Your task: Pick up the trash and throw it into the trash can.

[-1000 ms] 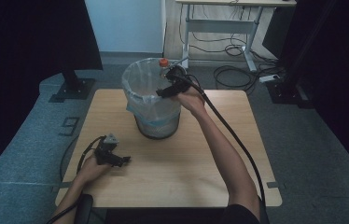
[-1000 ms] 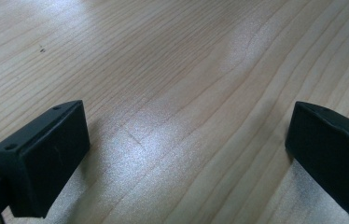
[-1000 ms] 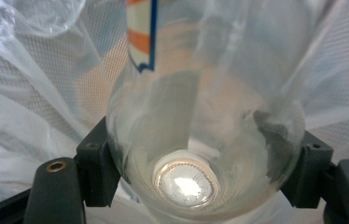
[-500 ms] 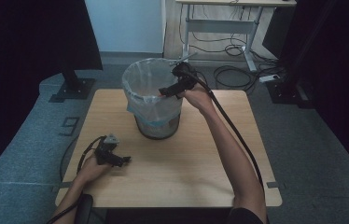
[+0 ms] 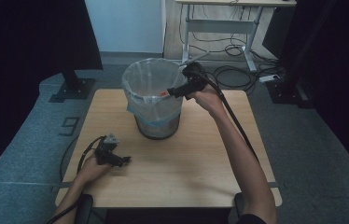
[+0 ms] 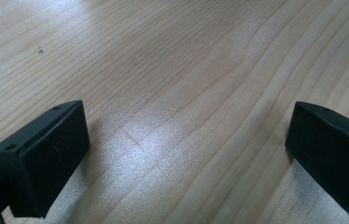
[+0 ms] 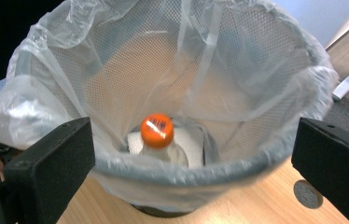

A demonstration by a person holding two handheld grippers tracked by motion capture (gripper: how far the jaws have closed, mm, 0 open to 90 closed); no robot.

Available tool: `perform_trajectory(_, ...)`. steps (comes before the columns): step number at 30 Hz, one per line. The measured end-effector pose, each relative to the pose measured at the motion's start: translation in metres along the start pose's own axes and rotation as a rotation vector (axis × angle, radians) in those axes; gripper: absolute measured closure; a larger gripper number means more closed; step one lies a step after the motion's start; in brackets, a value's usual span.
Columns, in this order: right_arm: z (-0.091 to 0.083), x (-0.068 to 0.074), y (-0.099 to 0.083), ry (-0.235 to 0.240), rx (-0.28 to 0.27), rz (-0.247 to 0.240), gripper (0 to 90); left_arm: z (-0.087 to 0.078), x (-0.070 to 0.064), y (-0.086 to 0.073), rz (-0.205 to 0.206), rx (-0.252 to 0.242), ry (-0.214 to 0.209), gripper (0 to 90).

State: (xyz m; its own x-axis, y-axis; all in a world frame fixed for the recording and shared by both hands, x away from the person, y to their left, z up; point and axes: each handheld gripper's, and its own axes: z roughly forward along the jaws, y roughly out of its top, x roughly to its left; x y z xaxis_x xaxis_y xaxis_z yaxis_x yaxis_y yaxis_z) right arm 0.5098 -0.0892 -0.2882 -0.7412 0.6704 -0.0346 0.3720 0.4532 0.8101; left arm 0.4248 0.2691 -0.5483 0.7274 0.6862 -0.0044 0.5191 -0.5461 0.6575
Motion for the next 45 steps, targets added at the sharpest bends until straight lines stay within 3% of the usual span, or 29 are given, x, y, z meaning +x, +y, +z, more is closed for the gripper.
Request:
perform_trajectory(8, -0.013, -0.003, -0.013, -0.015, -0.004, -0.001, 0.0, 0.000, 0.000, 0.000, 0.000, 0.000, -0.001, 0.0)
perform_trajectory(10, -0.017, -0.002, -0.017, -0.040, 0.033, -0.023, 0.0, 0.000, 0.000, 0.000, 0.000, -0.001, 0.000, 0.0)
perform_trajectory(12, -0.020, -0.001, -0.021, -0.046, 0.028, -0.037, 0.0, 0.000, 0.000, 0.000, 0.000, 0.000, 0.000, 0.0)
perform_trajectory(21, -0.028, -0.001, -0.047, -0.035, 0.010, -0.018, 0.0, 0.000, 0.000, 0.000, -0.001, -0.001, 0.000, 0.0)
perform_trajectory(45, -0.054, -0.017, -0.140, -0.089, -0.017, 0.072, 0.5, 0.000, 0.000, 0.000, -0.005, -0.002, 0.003, 0.0)
